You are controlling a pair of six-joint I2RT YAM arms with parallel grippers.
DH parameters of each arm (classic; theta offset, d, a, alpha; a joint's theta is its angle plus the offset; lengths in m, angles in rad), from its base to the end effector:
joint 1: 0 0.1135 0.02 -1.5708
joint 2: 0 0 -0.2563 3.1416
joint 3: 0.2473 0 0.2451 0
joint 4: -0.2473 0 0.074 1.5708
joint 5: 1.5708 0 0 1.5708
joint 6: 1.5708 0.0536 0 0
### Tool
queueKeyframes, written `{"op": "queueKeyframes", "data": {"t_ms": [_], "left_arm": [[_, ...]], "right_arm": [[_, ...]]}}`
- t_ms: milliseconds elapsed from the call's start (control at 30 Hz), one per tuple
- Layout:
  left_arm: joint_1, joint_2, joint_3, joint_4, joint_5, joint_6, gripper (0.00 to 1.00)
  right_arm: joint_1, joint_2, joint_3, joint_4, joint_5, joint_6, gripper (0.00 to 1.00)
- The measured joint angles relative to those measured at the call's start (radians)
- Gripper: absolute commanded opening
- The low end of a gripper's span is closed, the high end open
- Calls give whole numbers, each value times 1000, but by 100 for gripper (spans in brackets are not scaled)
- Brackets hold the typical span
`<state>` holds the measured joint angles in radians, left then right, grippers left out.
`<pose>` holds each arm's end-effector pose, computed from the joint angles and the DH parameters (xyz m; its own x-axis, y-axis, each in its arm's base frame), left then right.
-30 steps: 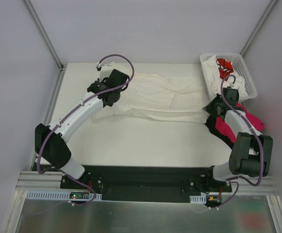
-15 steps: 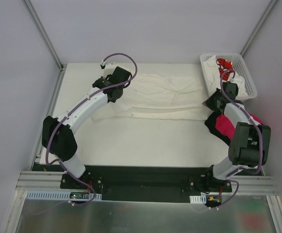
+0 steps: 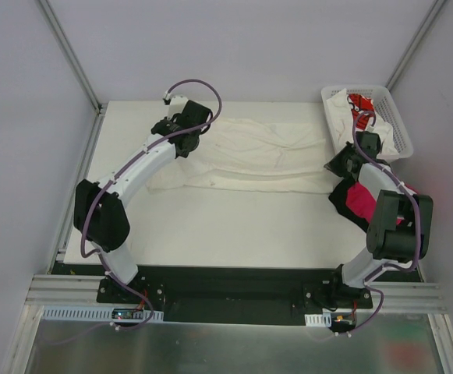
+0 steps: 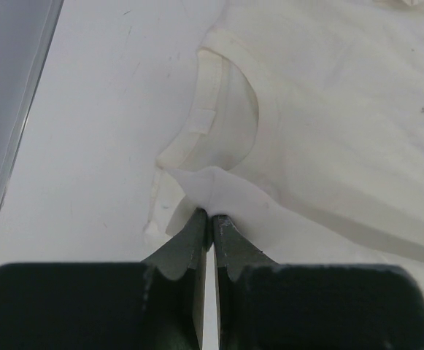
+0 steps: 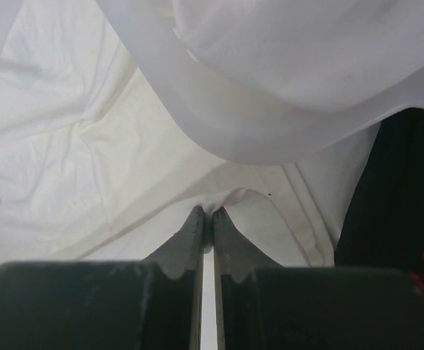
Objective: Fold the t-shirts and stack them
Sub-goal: Fold the other side of the tshirt into a rectangle
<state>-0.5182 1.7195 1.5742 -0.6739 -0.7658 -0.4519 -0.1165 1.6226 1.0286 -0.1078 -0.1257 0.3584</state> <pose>0.3474 -0.1553 0.3096 -0.5474 -0.0502 -0.8354 -0.3258 0.9322 0.1574 0.3592 -0.0353 0.2041 -0.5934 0.4198 -0.6868 0.2439 0.9069 0.3437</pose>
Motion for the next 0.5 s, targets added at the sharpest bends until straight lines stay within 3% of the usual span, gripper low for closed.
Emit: {"op": "queueKeyframes", "data": {"t_ms": [500], "left_arm": [[55, 110, 64, 37, 26, 38, 2]], "right_arm": [[0, 80, 61, 16, -13, 20, 1]]}}
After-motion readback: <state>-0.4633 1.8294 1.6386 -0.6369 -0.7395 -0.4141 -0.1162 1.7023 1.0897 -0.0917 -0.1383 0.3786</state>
